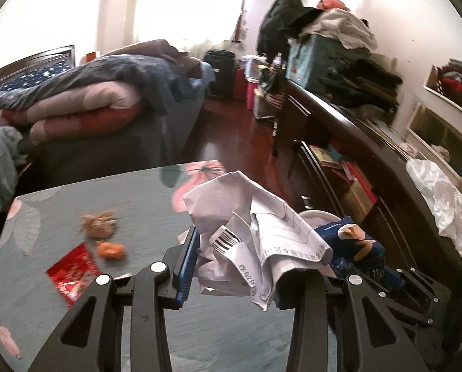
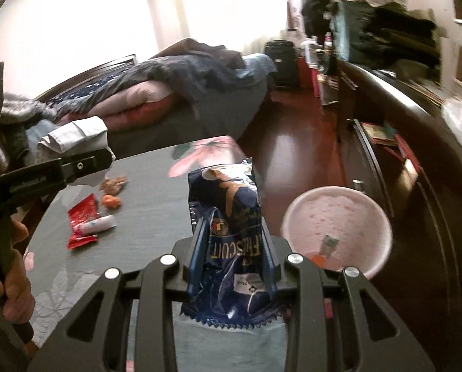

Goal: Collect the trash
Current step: 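Carry the paper and blue bag over the wastebasket and open both tools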

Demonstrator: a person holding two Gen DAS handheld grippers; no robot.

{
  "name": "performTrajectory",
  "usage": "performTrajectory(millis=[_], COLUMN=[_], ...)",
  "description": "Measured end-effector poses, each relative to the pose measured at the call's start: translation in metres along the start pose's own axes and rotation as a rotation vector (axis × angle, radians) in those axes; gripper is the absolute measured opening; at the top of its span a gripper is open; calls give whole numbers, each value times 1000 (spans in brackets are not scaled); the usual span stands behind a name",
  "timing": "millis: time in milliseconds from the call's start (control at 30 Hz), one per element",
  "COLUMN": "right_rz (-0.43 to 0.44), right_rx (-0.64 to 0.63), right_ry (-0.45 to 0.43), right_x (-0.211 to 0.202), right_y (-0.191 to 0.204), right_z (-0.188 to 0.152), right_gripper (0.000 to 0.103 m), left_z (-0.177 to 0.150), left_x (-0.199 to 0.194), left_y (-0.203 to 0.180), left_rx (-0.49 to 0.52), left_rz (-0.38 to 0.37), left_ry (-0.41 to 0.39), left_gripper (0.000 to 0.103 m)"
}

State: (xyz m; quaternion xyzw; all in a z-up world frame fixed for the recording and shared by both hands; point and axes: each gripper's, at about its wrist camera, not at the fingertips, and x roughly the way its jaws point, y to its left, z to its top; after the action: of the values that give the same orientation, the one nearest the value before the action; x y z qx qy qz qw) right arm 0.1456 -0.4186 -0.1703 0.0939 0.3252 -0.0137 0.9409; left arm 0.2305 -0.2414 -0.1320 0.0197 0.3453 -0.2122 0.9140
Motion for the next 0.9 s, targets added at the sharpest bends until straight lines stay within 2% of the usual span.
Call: performTrajectory(millis=[233, 600, 900], right_rz=[-82, -185, -256], right_rx=[79, 190, 246], right_ry=[-3, 18, 43], right_x=[2, 26, 58], right_y=[-51, -115, -154], right_z=[-9, -21, -29], right_gripper=[34, 34, 34], left_z=[4, 7, 5], left_x=[30, 101, 158], left_y=[-41, -106, -150], left_rx=[54, 144, 233], left_rz=[-64, -161, -188], left_ry=[23, 98, 167], left_gripper=[40, 40, 40])
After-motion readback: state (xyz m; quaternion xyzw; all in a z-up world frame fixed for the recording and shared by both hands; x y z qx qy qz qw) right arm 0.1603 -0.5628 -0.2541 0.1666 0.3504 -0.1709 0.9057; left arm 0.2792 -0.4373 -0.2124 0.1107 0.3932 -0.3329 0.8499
